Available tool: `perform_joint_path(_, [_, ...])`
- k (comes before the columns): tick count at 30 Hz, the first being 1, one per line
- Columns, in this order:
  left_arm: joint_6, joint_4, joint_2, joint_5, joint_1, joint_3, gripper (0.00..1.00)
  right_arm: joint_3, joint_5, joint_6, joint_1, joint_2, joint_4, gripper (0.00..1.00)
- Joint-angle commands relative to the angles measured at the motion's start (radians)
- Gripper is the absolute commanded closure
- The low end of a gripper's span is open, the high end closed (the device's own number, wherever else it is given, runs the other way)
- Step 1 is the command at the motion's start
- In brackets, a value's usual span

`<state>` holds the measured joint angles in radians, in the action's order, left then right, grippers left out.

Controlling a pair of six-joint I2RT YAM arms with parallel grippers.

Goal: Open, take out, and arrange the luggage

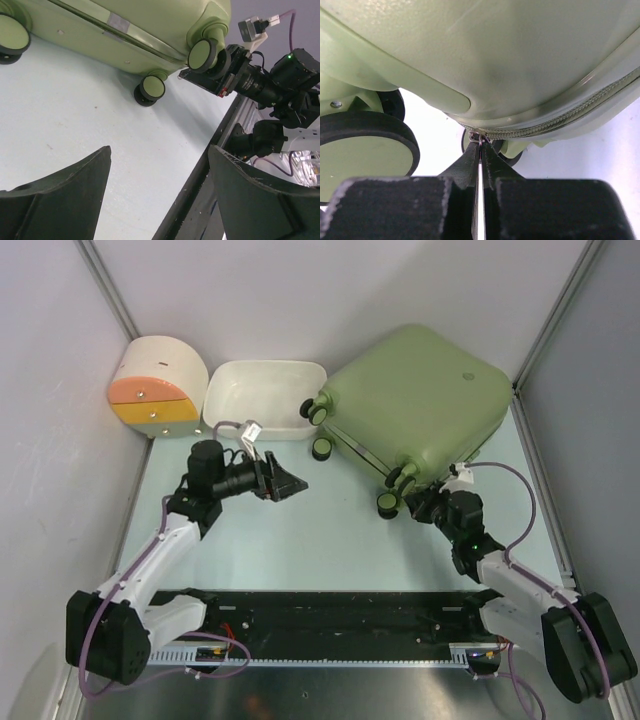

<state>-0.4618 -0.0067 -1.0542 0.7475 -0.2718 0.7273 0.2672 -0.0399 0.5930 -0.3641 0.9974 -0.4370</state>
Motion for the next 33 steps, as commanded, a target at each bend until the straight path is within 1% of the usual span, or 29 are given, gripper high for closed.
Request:
perform_joint_path(1, [0.031, 0.047, -0.032, 0.009, -0.052, 0.049, 0.18, 0.006, 0.115, -0.027, 0.005, -0.077, 0.044, 1.00])
perform_joint_path(5, [0.038, 0.063, -0.053, -0.066, -0.121, 0.083, 0.18, 0.023, 0.150, -0.039, -0.007, -0.103, 0.108, 1.00])
perform_joint_path(6, [0.038, 0.066, -0.050, -0.092, -0.162, 0.099, 0.18, 0.033, 0.164, -0.054, -0.016, -0.108, 0.124, 1.00])
perform_joint_path(7, [0.040, 0.076, -0.047, -0.162, -0.185, 0.107, 0.18, 0.055, 0.194, -0.062, -0.025, -0.109, 0.141, 1.00])
perform_joint_path(8, [0.049, 0.080, -0.043, -0.201, -0.211, 0.116, 0.18, 0.064, 0.208, -0.068, -0.035, -0.108, 0.173, 1.00])
perform_joint_path(9, [0.052, 0.080, -0.047, -0.244, -0.268, 0.141, 0.17, 0.072, 0.222, -0.074, -0.036, -0.105, 0.187, 1.00])
perform_joint_path(10, [0.051, 0.086, -0.052, -0.316, -0.292, 0.155, 0.16, 0.087, 0.250, -0.084, -0.038, -0.094, 0.201, 1.00])
perform_joint_path(11, [0.051, 0.086, -0.064, -0.344, -0.322, 0.171, 0.15, 0.093, 0.262, -0.082, -0.039, -0.086, 0.227, 1.00])
perform_joint_path(12, [0.052, 0.086, -0.099, -0.373, -0.380, 0.202, 0.14, 0.099, 0.271, -0.084, -0.039, -0.083, 0.236, 1.00])
perform_joint_path(14, [0.069, 0.086, -0.141, -0.436, -0.437, 0.231, 0.14, 0.099, 0.273, -0.076, -0.039, -0.091, 0.244, 1.00])
perform_joint_path(15, [0.077, 0.086, -0.182, -0.447, -0.485, 0.260, 0.14, 0.099, 0.268, -0.078, -0.041, -0.094, 0.244, 1.00])
perform_joint_path(18, [0.123, 0.086, -0.243, -0.513, -0.570, 0.325, 0.12, 0.102, 0.275, -0.082, -0.041, -0.103, 0.257, 1.00])
perform_joint_path(19, [0.141, 0.086, -0.295, -0.528, -0.587, 0.348, 0.12, 0.102, 0.279, -0.085, -0.039, -0.105, 0.262, 1.00])
perform_joint_path(23, [0.211, 0.073, -0.398, -0.591, -0.639, 0.441, 0.07, 0.102, 0.287, -0.087, -0.041, -0.109, 0.279, 1.00])
perform_joint_path(25, [0.227, 0.057, -0.449, -0.645, -0.668, 0.494, 0.06, 0.102, 0.290, -0.087, -0.042, -0.108, 0.277, 1.00])
perform_joint_path(27, [0.239, 0.053, -0.480, -0.709, -0.699, 0.534, 0.06, 0.110, 0.308, -0.081, -0.041, -0.099, 0.285, 1.00])
perform_joint_path(30, [0.253, 0.036, -0.550, -0.743, -0.722, 0.583, 0.08, 0.122, 0.313, -0.081, -0.039, -0.091, 0.311, 1.00])
perform_joint_path(31, [0.258, 0.028, -0.567, -0.782, -0.727, 0.595, 0.09, 0.125, 0.313, -0.084, -0.041, -0.091, 0.314, 1.00])
perform_joint_path(33, [0.253, 0.014, -0.618, -0.790, -0.730, 0.636, 0.10, 0.132, 0.316, -0.085, -0.041, -0.088, 0.320, 1.00])
